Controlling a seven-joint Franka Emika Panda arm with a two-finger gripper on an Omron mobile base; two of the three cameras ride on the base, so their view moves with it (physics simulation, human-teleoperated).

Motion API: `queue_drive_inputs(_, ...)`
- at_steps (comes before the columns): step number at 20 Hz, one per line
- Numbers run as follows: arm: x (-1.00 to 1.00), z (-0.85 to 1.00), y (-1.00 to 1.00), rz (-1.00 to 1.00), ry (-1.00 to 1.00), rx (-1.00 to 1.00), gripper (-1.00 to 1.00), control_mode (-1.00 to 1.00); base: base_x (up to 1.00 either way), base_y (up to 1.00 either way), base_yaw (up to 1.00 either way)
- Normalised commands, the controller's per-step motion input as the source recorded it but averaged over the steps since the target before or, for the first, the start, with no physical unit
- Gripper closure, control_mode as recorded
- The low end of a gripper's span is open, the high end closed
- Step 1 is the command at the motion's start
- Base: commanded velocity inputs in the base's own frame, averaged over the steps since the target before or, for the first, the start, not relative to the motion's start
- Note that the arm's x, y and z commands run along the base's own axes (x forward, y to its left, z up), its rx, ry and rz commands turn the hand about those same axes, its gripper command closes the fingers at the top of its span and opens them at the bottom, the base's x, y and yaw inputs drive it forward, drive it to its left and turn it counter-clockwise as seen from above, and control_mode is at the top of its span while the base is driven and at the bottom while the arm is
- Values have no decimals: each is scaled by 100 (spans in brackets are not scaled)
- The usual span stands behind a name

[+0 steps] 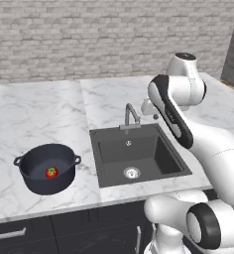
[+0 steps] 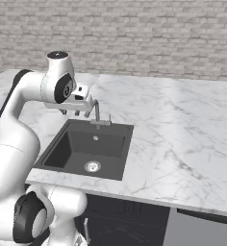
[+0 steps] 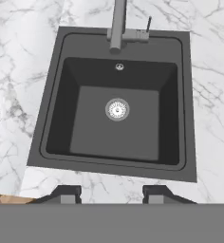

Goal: Dump the tomato from the pot into the sink. Then turn on the water and wash the tomato. Then turn off the water and put the tomato back in the pot.

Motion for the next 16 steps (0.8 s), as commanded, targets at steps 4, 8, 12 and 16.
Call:
queue_drive_inputs(4, -14, -2, 10, 0, 0, -2, -100, -100, 0, 0, 0)
queue_drive_inputs(8, -35, -12, 62, 0, 0, -12, -100, -100, 0, 0, 0)
queue_drive_inputs(12, -35, -3, 82, 0, 0, -14, -100, -100, 0, 0, 0)
queue_drive_inputs(16, -19, -1, 78, 0, 2, -4, -100, -100, 0, 0, 0)
